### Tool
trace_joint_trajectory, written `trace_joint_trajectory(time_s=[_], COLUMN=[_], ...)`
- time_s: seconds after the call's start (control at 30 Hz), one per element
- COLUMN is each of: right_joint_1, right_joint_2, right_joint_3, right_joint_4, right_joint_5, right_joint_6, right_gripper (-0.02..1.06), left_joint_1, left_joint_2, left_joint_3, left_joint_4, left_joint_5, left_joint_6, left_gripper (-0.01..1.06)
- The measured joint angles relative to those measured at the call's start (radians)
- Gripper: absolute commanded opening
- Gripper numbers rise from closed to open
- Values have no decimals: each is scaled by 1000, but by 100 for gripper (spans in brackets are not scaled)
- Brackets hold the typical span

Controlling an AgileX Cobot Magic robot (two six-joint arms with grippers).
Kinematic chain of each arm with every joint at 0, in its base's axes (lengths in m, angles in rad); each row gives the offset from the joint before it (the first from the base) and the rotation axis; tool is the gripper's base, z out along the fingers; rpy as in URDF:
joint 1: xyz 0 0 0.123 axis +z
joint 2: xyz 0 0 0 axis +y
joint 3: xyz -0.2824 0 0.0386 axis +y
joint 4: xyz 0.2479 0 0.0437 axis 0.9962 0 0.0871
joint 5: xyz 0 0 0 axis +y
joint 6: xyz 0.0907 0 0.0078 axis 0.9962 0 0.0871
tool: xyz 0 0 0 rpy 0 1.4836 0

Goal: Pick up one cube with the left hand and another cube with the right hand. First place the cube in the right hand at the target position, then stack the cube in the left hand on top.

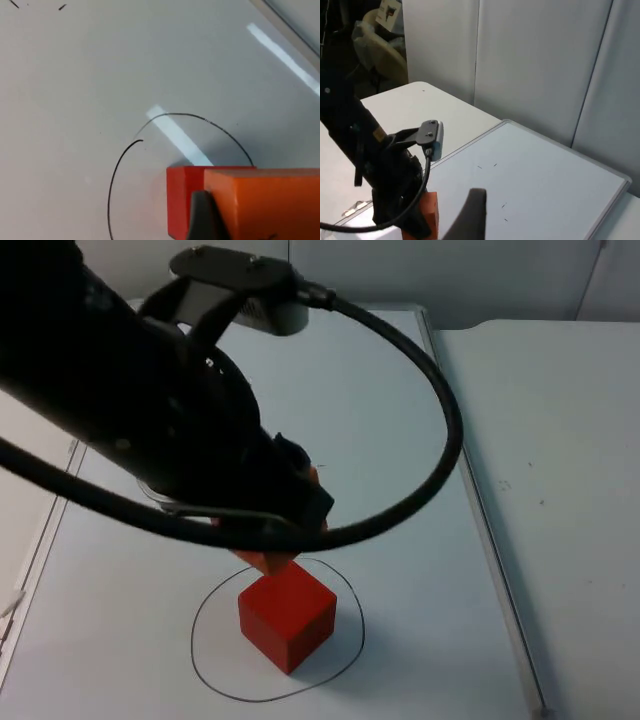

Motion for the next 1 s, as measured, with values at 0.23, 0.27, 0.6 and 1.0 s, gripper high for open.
trace_joint_trajectory(time_s=[0.23,0.27,0.6,1.0], right_joint_1=[0,0,0,0], right_joint_2=[0,0,0,0], right_joint_3=[0,0,0,0], right_joint_4=[-11,-11,-12,-14], right_joint_5=[4,6,10,17], right_joint_6=[-2,-2,-2,-2], right_gripper=[85,85,85,85], left_joint_1=[-67,-73,-79,-79], left_joint_2=[35,38,67,69], left_joint_3=[0,0,0,0], left_joint_4=[0,0,39,151], left_joint_5=[-57,-65,-90,-56], left_joint_6=[-22,-24,-92,-184], left_gripper=[22,22,22,22])
